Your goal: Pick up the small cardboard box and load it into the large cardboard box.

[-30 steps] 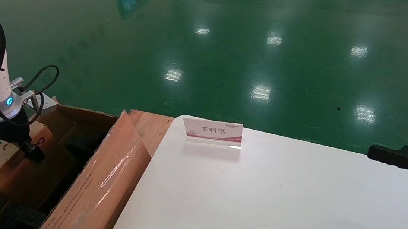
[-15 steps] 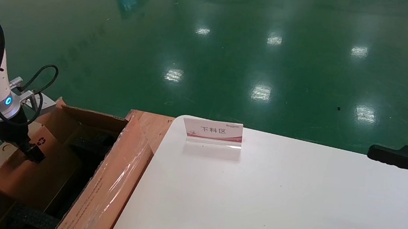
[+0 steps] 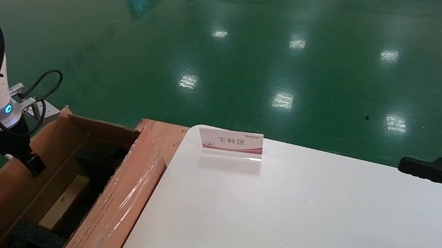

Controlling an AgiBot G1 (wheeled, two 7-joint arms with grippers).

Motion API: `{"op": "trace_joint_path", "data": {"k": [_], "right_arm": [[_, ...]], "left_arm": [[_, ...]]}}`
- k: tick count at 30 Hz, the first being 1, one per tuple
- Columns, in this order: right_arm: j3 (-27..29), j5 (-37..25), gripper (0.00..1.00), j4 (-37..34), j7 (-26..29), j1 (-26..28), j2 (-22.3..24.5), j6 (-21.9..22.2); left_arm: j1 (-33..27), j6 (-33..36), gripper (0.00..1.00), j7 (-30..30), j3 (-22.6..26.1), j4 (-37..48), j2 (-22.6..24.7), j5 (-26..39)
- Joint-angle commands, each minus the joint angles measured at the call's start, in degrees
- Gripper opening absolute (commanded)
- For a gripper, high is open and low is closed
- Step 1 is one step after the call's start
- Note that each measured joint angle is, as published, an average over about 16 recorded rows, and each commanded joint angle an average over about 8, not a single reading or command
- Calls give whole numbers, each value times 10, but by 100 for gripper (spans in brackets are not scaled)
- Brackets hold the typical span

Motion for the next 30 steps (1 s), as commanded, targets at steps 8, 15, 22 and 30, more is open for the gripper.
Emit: {"op": "trace_joint_path", "data": {"k": [8, 15, 22, 30], "right_arm": [[0, 0, 100, 0, 0, 0, 0, 0], [0, 0, 100, 0, 0, 0, 0, 0], [0, 0, 100, 0, 0, 0, 0, 0], [-1, 0, 100, -1, -1, 0, 0, 0]], "left_arm": [[-80, -43, 100, 9, -23, -83, -10, 15], [-151, -87, 100, -2, -47, -185, -39, 25], [-173, -104, 100, -6, -67, -240, -54, 31], [-92, -72, 100, 64, -191, -249, -61, -7]]}}
